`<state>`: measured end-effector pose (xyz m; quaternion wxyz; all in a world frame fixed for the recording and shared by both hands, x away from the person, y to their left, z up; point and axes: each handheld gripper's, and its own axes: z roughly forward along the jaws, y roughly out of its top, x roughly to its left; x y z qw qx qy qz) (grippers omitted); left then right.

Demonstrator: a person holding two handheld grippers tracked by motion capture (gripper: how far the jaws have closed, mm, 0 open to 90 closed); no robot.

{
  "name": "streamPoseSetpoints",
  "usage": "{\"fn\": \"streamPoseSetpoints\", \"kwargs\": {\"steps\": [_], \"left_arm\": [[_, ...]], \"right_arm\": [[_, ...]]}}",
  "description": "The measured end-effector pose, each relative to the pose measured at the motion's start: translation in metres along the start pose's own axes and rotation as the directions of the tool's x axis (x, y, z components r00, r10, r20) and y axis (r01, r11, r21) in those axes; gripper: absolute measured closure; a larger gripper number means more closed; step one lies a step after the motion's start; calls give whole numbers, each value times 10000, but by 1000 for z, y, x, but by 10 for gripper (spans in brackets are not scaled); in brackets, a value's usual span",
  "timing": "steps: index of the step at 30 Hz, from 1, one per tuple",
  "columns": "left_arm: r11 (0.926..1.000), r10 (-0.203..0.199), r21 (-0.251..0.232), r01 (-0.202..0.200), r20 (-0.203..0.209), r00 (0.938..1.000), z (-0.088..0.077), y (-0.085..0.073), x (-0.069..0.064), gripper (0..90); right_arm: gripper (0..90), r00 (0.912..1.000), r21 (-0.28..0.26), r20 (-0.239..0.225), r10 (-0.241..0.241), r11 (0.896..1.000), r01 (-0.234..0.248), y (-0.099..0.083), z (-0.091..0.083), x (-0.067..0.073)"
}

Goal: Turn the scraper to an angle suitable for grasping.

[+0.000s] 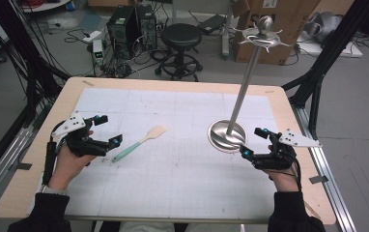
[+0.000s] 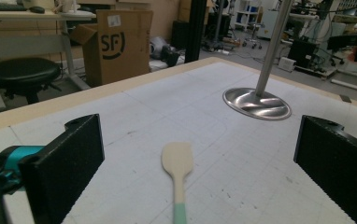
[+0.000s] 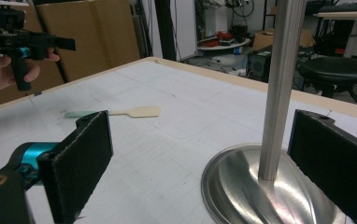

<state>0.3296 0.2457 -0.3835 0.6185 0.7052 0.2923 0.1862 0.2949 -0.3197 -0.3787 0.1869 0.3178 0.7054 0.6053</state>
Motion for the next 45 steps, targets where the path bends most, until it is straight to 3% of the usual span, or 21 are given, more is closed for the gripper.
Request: {"fn": "streamPoseSetpoints", "kwargs": {"steps": [5, 15, 16, 19, 22, 23, 26, 27, 30, 33, 36, 40, 41, 42, 44, 45], "left_arm": [[10000, -73, 3, 73, -33, 10000, 2, -2, 2, 23], [9942, 1004, 400, -998, -126, 9949, 11, -7, -8, 26], [9942, 1004, 400, -998, -126, 9949, 11, -7, -8, 64], [9928, 1150, 317, -1158, 247, 9931, 11, -9, -9, 356], [9937, 1010, 459, -1022, 278, 9945, 15, -11, -8, 434], [9939, 960, 524, -972, 255, 9951, 16, -12, -7, 542], [9946, 740, 708, -765, 375, 9966, 20, -15, -5, 715], [9950, 673, 705, -710, 535, 9963, 20, -15, -5, 715], [9942, 842, 645, -857, 268, 9961, 22, -17, -6, 896], [9946, 762, 693, -768, 117, 9970, 28, -19, -5, 897], [9910, 686, 1162, -670, -104, 9976, 37, -23, -3, 898], [9827, 315, 1834, -250, -328, 9990, 48, -26, 1, 899], [9781, 214, 2078, -135, -358, 9991, 52, -26, 2, 899], [9686, 323, 2478, -182, -530, 9981, 60, -25, 1, 900], [9666, 298, 2559, -158, -508, 9983, 63, -26, 1, 900], [9612, 281, 2755, -130, -510, 9983, 67, -26, 1, 900]], "right_arm": [[56, 10000, 155, -16, 91, 9998, -91, -3, 3, -2], [56, 10000, 190, -19, 67, 9998, -67, -3, 4, -2], [56, 10000, 204, -21, 75, 9998, -74, -4, 4, -1], [56, 10000, 290, -28, 78, 9996, -77, -4, 5, -1], [56, 10000, 301, -17, 32, 9995, -31, -5, 5, -1], [56, 10000, 394, -41, 27, 9992, -25, -5, 5, 0], [56, 10000, 335, 8, 6, 9994, -6, -5, 4, -1], [56, 10000, 337, 14, 60, 9994, -61, -5, 4, -1], [56, 10000, 386, -21, 13, 9993, -12, -6, 5, 0], [56, 10000, 441, -55, 10, 9990, -8, -6, 5, 1], [56, 9999, 463, -101, -32, 9989, 36, -6, 5, 1], [56, 10000, 486, -77, -26, 9988, 30, -7, 5, 1], [56, 10000, 486, -77, -26, 9988, 30, -7, 5, 1], [56, 9999, 574, -96, -41, 9983, 46, -7, 6, 2], [56, 9999, 627, -96, -33, 9980, 39, -8, 6, 2], [55, 10000, 633, -46, -45, 9980, 47, -8, 7, 2]]}}
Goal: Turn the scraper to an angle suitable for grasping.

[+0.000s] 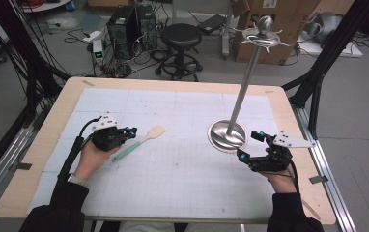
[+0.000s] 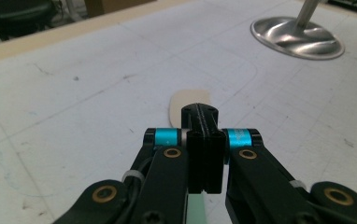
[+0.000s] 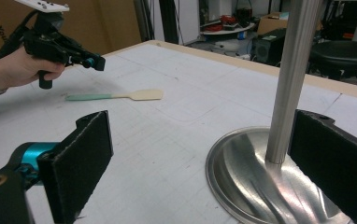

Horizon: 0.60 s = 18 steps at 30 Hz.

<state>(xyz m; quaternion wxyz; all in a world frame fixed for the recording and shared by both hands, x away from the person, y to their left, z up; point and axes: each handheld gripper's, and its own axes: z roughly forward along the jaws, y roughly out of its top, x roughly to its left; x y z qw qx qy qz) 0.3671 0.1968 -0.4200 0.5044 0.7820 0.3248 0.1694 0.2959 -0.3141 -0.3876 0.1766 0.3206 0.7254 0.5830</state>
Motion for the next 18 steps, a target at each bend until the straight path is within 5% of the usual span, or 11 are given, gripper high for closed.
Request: {"fn": "streamPoseSetpoints", "kwargs": {"steps": [9, 18], "left_arm": [[9884, -433, 1450, 462, -229, 9988, 34, 0, 4, 900], [9811, -606, 1795, 721, -690, 9958, 46, -4, 11, 900]], "right_arm": [[56, 9998, 11, 164, 148, 9999, -148, -3, -1, 0], [56, 9998, 61, 143, 144, 9999, -145, -5, -3, -1]]}}
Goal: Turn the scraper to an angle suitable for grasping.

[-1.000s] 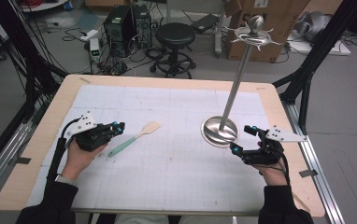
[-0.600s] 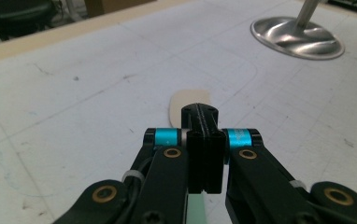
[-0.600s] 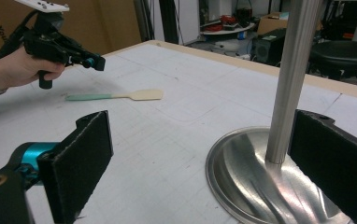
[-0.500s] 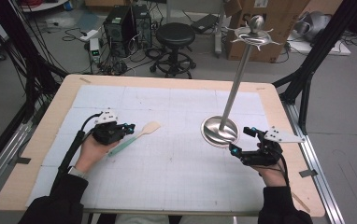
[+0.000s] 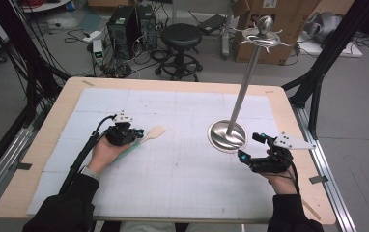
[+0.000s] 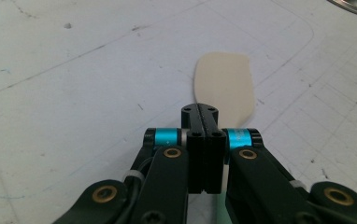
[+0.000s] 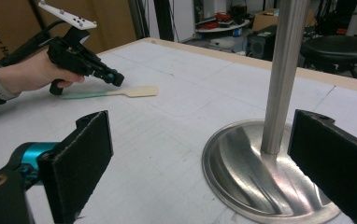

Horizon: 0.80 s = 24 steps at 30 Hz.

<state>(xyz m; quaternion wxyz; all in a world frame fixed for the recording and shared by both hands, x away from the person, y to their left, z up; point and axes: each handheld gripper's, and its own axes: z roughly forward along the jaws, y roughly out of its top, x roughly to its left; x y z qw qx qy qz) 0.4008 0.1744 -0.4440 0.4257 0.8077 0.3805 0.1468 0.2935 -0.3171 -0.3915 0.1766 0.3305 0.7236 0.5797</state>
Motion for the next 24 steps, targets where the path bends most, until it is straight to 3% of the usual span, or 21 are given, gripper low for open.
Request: {"fn": "streamPoseSetpoints", "kwargs": {"steps": [7, 13, 24], "left_arm": [[9976, 258, 647, -249, -139, 9996, 10, 6, -5, 900], [9971, 187, 738, -179, -95, 9998, 13, 8, -7, 900], [9915, 869, 967, -876, 107, 9962, 11, 7, -21, 900]], "right_arm": [[55, 10000, 31, -19, -35, 10000, 35, 0, 1, 1], [56, 10000, 14, -5, -33, 10000, 33, 0, -1, 1], [56, 10000, 98, -1, -37, 9999, 37, -1, -2, 1]]}}
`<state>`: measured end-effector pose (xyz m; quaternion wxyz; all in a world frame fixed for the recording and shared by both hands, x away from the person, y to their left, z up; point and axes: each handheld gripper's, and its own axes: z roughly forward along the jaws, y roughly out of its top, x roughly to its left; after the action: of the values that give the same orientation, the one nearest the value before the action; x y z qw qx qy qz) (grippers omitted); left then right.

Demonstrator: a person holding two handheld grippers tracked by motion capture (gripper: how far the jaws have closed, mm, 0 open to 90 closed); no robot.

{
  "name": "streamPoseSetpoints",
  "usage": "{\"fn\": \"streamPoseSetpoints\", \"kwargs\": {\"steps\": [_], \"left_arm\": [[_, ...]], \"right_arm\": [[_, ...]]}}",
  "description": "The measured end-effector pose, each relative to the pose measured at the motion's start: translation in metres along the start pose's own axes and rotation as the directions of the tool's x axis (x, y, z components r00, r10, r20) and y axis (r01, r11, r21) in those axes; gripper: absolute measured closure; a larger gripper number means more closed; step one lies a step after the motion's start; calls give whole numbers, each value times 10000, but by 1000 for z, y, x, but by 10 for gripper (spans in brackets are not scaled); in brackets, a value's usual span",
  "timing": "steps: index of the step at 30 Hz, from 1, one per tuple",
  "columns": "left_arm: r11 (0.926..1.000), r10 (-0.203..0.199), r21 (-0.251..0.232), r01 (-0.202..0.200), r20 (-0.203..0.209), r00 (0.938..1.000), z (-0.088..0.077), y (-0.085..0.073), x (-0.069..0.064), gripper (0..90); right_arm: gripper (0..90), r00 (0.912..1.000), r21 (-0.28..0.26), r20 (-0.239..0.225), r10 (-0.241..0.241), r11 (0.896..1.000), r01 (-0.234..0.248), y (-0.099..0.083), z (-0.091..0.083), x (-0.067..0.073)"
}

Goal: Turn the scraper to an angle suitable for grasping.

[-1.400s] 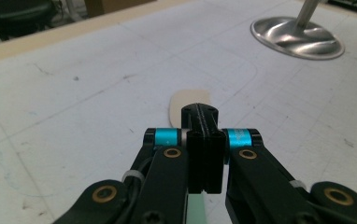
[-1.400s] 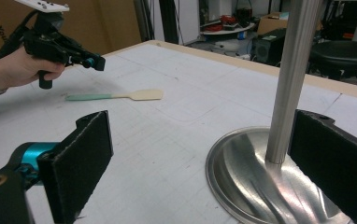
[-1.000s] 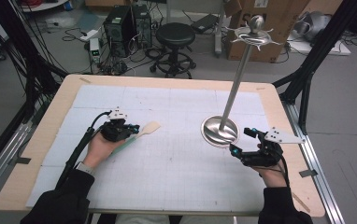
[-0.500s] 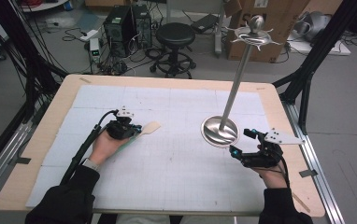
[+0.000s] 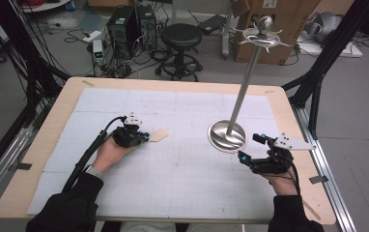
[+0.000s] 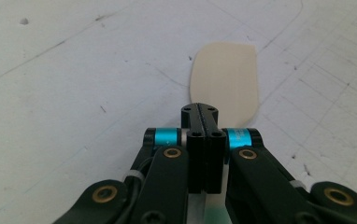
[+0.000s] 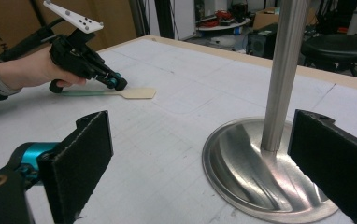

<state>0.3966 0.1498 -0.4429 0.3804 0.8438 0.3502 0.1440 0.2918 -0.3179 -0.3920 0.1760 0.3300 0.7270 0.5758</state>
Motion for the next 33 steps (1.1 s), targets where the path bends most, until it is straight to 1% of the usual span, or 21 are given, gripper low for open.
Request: {"fn": "streamPoseSetpoints", "kwargs": {"steps": [2, 3, 4, 5, 8, 11, 14, 16, 18, 19, 20, 21, 22, 23, 24, 26, 27, 29, 30, 31, 33], "left_arm": [[10000, 34, 83, -36, 241, 9997, -1, 0, -2, 900], [9998, 154, 130, -159, 392, 9991, -2, 0, -7, 900], [9998, 154, 130, -159, 392, 9991, -2, 0, -7, 900], [9996, 221, 146, -227, 448, 9988, -2, 0, -10, 900], [9990, 384, 182, -399, 782, 9962, -2, 0, -17, 900], [9983, 497, 239, -524, 1044, 9933, -2, 0, -24, 900], [9978, 596, 212, -634, 1495, 9870, -3, -2, -33, 900], [9962, 854, 49, -871, 1515, 9848, -3, -4, -40, 900], [9944, 1044, 23, -1060, 1527, 9828, -3, -4, -41, 900], [9942, 1068, -3, -1080, 1518, 9826, -3, -4, -41, 900], [9940, 1088, -59, -1090, 1336, 9850, -4, -4, -41, 900], [9942, 1070, -66, -1070, 1191, 9871, -7, -2, -40, 900], [9965, 838, -169, -823, 1320, 9877, -10, -2, -38, 900], [9972, 736, -246, -708, 1398, 9874, -15, -2, -37, 900], [9970, 739, -333, -697, 1457, 9866, -19, -3, -38, 900], [9969, 714, -431, -652, 1633, 9840, -26, -8, -41, 900], [9968, 762, -351, -712, 1735, 9819, -28, -12, -42, 900], [9959, 894, 3, -910, 1823, 9792, -30, -16, -44, 900], [9944, 1017, 49, -1052, 2135, 9716, -30, -18, -44, 900], [9942, 1016, 96, -1067, 2320, 9674, -28, -20, -44, 900], [9939, 1011, 181, -1083, 2348, 9668, -26, -20, -44, 900]], "right_arm": [[56, 10000, -4, -10, -9, 10000, 9, 0, 0, 0], [56, 10000, 4, -19, -12, 10000, 12, 0, 1, 0], [56, 10000, 4, -19, -12, 10000, 12, 0, 1, 0], [56, 10000, 15, -21, -13, 10000, 13, 0, 1, 0], [55, 10000, 50, -27, -13, 10000, 13, 0, 2, 0], [55, 10000, 101, -50, -47, 9999, 48, 0, 2, 0], [55, 10000, 104, -59, -46, 9999, 47, -1, 2, 0], [55, 10000, 78, -22, -49, 10000, 49, -1, 2, 0], [56, 10000, 73, -26, -49, 10000, 49, -1, 2, -1], [55, 10000, 97, -39, -25, 9999, 25, -1, 2, -1], [55, 10000, 91, -78, -25, 10000, 26, -1, 3, -1], [55, 10000, 98, -83, -40, 9999, 40, -1, 3, -1], [56, 10000, 104, -74, -47, 9999, 48, -1, 2, -1], [56, 10000, 59, -72, -52, 10000, 52, -1, 2, -1], [55, 10000, 71, -52, -19, 10000, 19, -1, 2, -2], [56, 10000, 72, -37, 21, 10000, -20, -1, 1, -2], [56, 10000, 72, -37, 21, 10000, -20, -1, 1, -2], [56, 10000, 68, -41, 15, 10000, -14, -2, 1, -3], [56, 10000, 68, -51, 24, 10000, -24, -2, 1, -3], [56, 10000, 6, -54, -24, 10000, 24, -2, 1, -3], [56, 10000, 22, -62, 6, 10000, -6, -1, 1, -3]]}}
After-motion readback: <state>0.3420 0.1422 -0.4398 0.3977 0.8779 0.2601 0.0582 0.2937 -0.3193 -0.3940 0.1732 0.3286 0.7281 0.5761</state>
